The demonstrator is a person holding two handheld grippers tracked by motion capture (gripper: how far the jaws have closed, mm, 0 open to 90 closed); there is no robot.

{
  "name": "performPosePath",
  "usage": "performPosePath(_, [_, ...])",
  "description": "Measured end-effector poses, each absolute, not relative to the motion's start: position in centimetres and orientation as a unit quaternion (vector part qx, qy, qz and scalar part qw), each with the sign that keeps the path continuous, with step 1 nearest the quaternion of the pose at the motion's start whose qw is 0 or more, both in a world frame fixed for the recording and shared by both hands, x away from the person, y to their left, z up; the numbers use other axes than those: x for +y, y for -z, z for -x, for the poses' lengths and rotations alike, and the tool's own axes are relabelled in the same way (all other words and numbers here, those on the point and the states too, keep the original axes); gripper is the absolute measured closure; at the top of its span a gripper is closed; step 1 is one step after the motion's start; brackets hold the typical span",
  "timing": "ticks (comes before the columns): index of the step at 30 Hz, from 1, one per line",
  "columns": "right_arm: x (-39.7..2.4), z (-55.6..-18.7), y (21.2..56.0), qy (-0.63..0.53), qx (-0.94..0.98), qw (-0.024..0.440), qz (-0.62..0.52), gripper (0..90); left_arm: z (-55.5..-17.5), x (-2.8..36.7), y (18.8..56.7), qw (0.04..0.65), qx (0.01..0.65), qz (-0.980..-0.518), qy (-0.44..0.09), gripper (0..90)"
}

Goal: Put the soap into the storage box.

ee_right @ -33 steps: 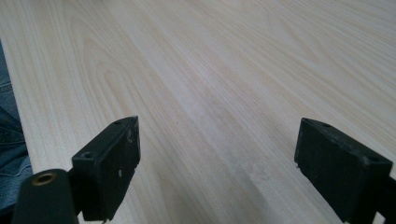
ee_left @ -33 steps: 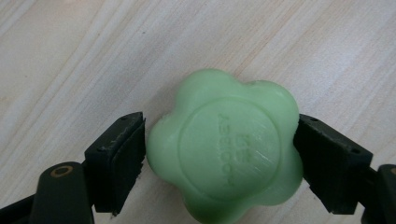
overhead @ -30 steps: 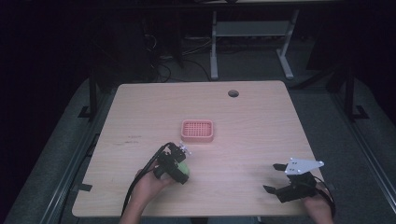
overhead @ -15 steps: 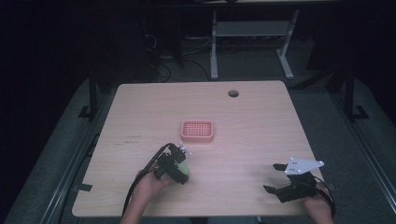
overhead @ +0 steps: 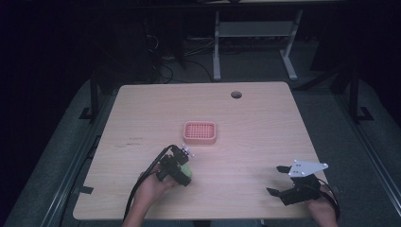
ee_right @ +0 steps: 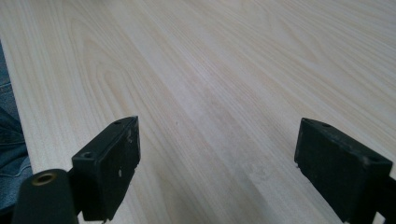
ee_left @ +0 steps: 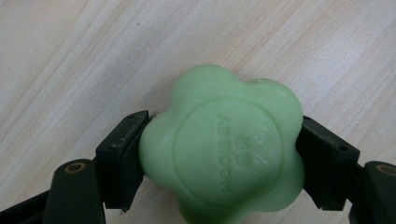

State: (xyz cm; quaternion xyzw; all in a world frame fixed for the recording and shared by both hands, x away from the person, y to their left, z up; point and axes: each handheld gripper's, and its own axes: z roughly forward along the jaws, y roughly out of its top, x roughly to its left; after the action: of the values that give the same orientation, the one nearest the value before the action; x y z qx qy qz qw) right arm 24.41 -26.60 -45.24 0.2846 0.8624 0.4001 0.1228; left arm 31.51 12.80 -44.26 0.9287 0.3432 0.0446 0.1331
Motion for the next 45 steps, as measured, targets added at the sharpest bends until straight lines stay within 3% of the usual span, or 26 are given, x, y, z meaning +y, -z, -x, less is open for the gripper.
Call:
performPosePath(22, [-26.6,-24.4,45.2,-0.401,0.862,0.123,-0.286,13.7,-31.7,13.3,43.9,0.135,0.353,-0.925,-0.037,26.6])
performPosePath(45, [-26.7,-24.4,45.2,-0.401,0.862,0.123,-0.284,13.8,-32.7,11.5,44.0,0.046,0.373,-0.927,-0.018,25.8])
